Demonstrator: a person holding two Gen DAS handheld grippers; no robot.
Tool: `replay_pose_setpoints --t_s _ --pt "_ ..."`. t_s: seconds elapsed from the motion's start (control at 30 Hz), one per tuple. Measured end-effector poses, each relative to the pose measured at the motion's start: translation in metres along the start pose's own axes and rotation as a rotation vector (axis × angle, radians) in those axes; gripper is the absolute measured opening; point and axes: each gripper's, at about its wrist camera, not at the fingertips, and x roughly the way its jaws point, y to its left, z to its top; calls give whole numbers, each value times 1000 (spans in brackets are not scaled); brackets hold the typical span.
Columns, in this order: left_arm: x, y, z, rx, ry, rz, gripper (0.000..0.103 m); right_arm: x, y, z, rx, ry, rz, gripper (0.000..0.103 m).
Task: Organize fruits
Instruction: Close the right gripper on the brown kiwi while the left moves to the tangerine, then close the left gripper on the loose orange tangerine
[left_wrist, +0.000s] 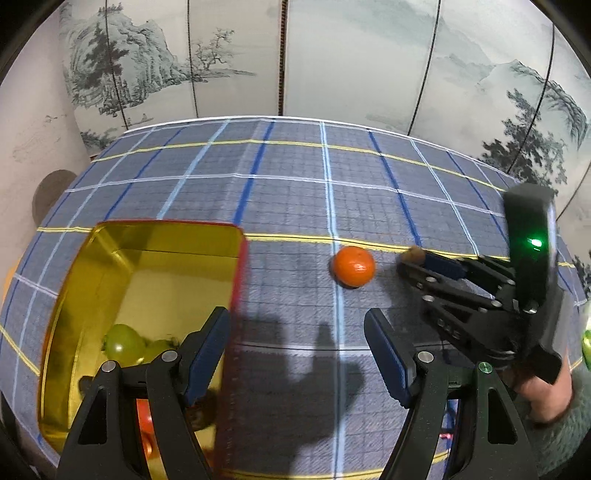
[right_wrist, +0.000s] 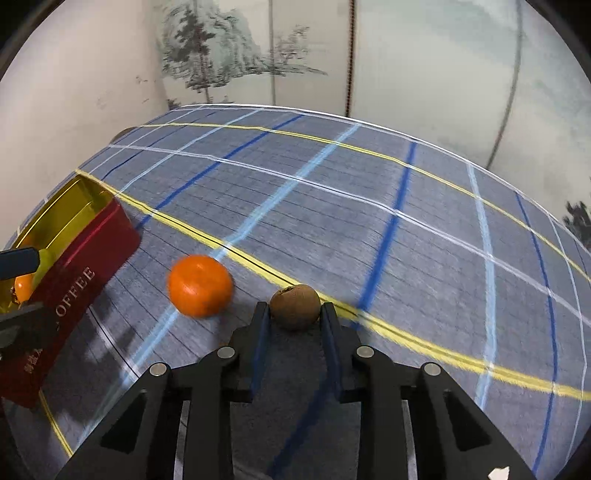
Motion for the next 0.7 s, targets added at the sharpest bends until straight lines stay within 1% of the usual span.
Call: replay_pose_setpoints --t_s 0.2,0.4,0.5,0.7 --pt "16 -17 4 6 10 -33 75 -16 -30 -19 81 -1 -40 25" --pt "34 -33 12 26 13 -30 75 -26 -48 -31 123 -3 -83 25" --pt "44 -40 16 41 18 -28 75 -30 -54 -36 142 -4 -94 25" --pt "63 -45 26 57 33 -19 74 -31 -59 -37 165 -4 -82 26"
